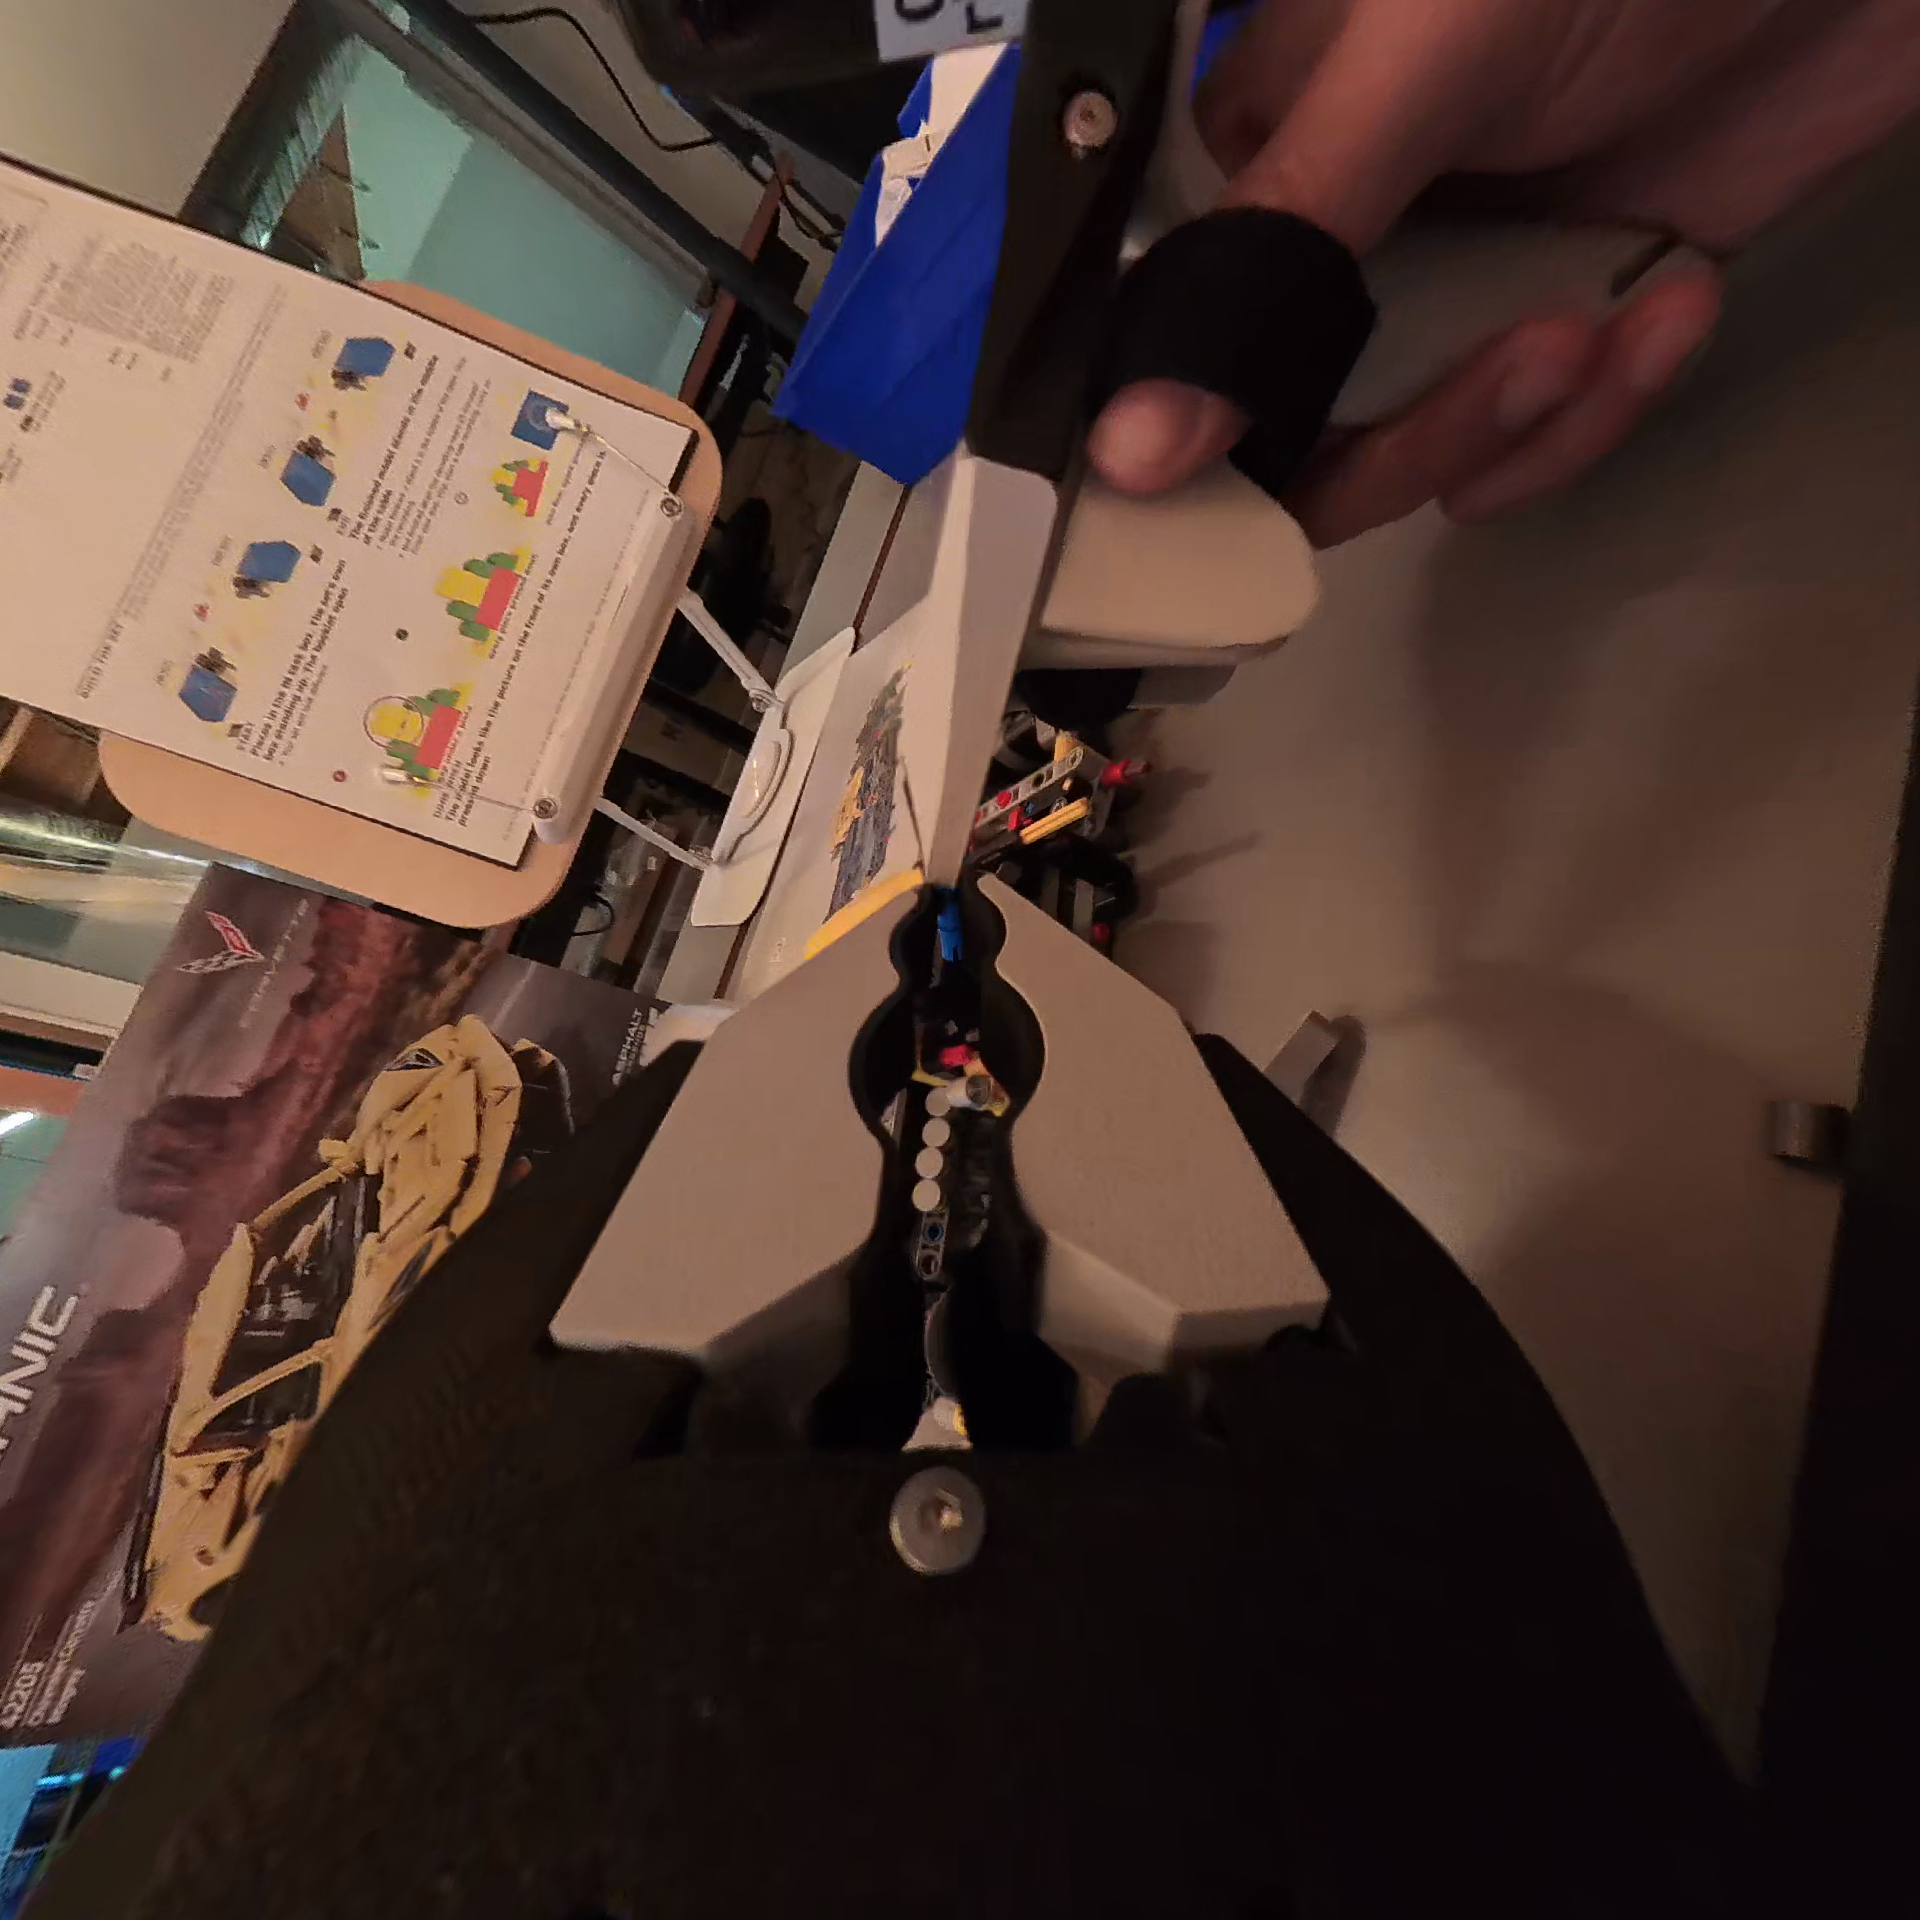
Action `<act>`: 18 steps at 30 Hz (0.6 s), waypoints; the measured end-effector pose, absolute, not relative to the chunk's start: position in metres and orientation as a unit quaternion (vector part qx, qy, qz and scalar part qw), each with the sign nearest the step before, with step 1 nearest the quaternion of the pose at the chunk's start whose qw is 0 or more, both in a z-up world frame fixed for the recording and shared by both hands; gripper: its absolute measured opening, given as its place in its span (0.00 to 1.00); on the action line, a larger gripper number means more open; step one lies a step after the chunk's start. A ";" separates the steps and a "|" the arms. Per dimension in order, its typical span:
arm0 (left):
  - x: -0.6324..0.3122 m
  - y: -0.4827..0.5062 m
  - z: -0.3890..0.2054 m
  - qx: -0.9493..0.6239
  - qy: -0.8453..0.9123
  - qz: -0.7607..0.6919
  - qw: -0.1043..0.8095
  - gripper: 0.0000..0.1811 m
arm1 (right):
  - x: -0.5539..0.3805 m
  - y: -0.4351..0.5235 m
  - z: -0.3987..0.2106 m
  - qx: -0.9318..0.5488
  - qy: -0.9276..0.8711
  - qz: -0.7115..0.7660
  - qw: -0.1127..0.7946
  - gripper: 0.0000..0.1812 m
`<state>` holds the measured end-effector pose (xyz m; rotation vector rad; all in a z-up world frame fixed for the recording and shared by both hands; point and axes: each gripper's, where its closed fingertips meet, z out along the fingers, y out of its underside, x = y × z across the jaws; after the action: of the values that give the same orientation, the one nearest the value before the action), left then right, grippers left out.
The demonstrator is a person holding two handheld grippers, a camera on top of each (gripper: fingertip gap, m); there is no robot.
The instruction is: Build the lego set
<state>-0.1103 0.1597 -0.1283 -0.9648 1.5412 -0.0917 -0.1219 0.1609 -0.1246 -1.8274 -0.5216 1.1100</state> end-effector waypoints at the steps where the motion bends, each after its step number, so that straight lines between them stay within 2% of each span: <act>1: -0.110 0.161 -0.128 -0.422 0.667 -0.040 0.613 0.02 | -0.122 0.162 -0.125 -0.742 -0.217 0.435 0.461 0.04; 8: -0.109 0.159 -0.125 -0.417 0.655 -0.052 0.628 0.02 | -0.117 0.160 -0.121 -0.744 -0.228 0.418 0.469 0.02; 13: -0.114 0.167 -0.131 -0.449 0.646 -0.090 0.611 0.13 | -0.100 0.159 -0.110 -0.722 -0.192 0.469 0.471 0.02; 18: -0.110 0.157 -0.131 -0.453 0.644 -0.134 0.601 0.13 | -0.107 0.155 -0.113 -0.729 -0.222 0.443 0.473 0.02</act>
<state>-0.1098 0.1573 -0.1306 -1.0502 1.4924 -0.3111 -0.1069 0.1549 -0.1134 -1.7827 -0.5430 1.0834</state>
